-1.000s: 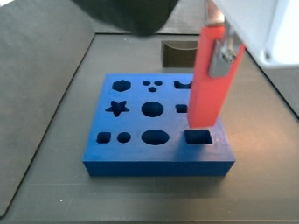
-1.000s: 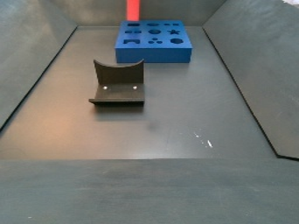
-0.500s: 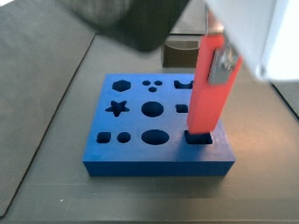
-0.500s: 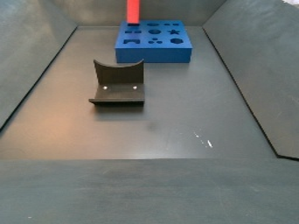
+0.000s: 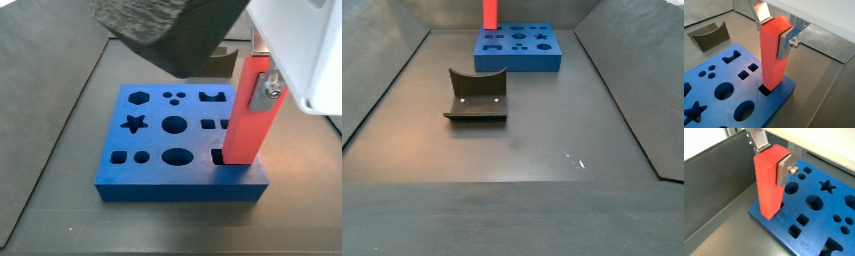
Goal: Insert the rectangle object.
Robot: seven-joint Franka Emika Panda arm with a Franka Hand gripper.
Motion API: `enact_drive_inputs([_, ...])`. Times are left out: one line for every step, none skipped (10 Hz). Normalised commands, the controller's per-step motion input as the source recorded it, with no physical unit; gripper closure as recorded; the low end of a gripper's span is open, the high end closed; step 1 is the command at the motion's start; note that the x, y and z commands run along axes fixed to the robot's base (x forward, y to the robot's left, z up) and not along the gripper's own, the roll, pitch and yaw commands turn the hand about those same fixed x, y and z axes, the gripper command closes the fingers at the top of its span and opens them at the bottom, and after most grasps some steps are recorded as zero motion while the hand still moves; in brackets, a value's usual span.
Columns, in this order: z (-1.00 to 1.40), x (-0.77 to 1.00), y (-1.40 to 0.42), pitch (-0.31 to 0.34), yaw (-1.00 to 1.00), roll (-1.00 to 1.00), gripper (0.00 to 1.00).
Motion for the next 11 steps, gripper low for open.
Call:
enact_drive_inputs([-0.13,-0.34,0.0,-0.036,0.09,-0.06,1.0])
enact_drive_inputs([-0.08,-0.37,0.0,-0.089,0.26,0.0,1.0])
enact_drive_inputs([-0.05,-0.26,0.0,-0.051,0.29,0.0,1.0])
enact_drive_inputs([-0.03,-0.13,0.0,0.0,0.26,0.01,1.0])
enact_drive_inputs([-0.12,0.0,0.0,0.016,0.18,0.04,1.0])
enact_drive_inputs([-0.27,0.02,0.0,0.051,0.09,0.0,1.0])
enact_drive_inputs([-0.31,0.24,0.0,0.09,0.0,-0.09,1.0])
enact_drive_inputs([-0.3,0.33,0.0,0.084,-0.14,-0.1,1.0])
enact_drive_inputs([-0.3,0.32,0.0,0.057,-0.18,-0.1,1.0])
enact_drive_inputs([-0.27,0.27,0.0,0.011,-0.2,-0.12,1.0])
enact_drive_inputs([-0.15,0.21,0.0,0.004,-0.11,0.0,1.0])
